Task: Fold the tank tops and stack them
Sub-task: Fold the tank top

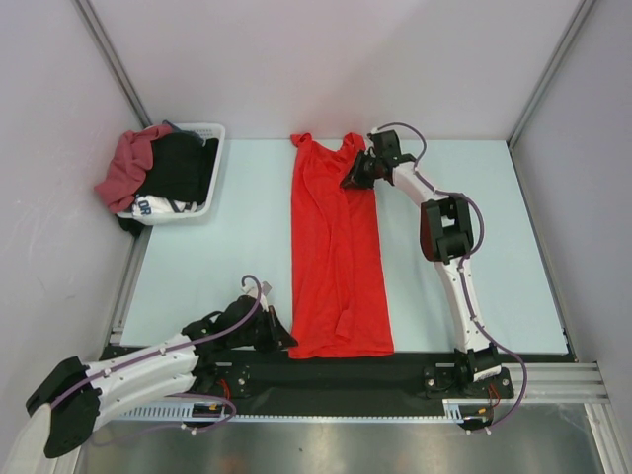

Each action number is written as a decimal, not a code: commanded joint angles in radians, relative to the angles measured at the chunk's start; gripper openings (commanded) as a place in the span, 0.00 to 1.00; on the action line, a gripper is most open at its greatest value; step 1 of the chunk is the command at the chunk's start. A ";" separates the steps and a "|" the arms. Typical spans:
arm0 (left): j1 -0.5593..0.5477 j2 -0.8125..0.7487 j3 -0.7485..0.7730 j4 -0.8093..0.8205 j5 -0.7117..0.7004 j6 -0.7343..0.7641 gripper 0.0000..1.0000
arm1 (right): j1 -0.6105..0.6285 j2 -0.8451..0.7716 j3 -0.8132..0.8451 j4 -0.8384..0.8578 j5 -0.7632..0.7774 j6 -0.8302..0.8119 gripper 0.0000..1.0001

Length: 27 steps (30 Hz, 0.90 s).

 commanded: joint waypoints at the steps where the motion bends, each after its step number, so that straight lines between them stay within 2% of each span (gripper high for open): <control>1: -0.011 0.011 -0.098 -0.177 -0.045 0.027 0.01 | -0.001 0.025 0.054 0.002 -0.012 0.022 0.06; 2: -0.011 0.010 -0.100 -0.178 -0.045 0.025 0.00 | -0.004 0.027 0.057 0.005 -0.010 0.028 0.00; 14: -0.011 0.051 -0.098 -0.151 -0.043 0.030 0.00 | -0.067 0.027 0.071 0.065 -0.033 0.095 0.01; 15: -0.012 0.053 -0.098 -0.152 -0.045 0.031 0.00 | -0.067 0.027 0.071 0.065 -0.043 0.094 0.10; 17: -0.011 0.053 -0.098 -0.154 -0.050 0.031 0.00 | -0.061 0.022 0.067 0.069 -0.081 0.083 0.41; 20: -0.011 0.056 -0.097 -0.162 -0.060 0.034 0.00 | -0.050 -0.010 0.053 0.028 -0.093 0.052 0.52; 23: -0.011 0.057 -0.092 -0.163 -0.065 0.036 0.00 | -0.041 -0.111 -0.065 0.029 -0.073 -0.003 0.53; 27: -0.012 0.060 -0.087 -0.165 -0.073 0.040 0.00 | -0.029 -0.301 -0.295 0.055 -0.017 -0.095 0.39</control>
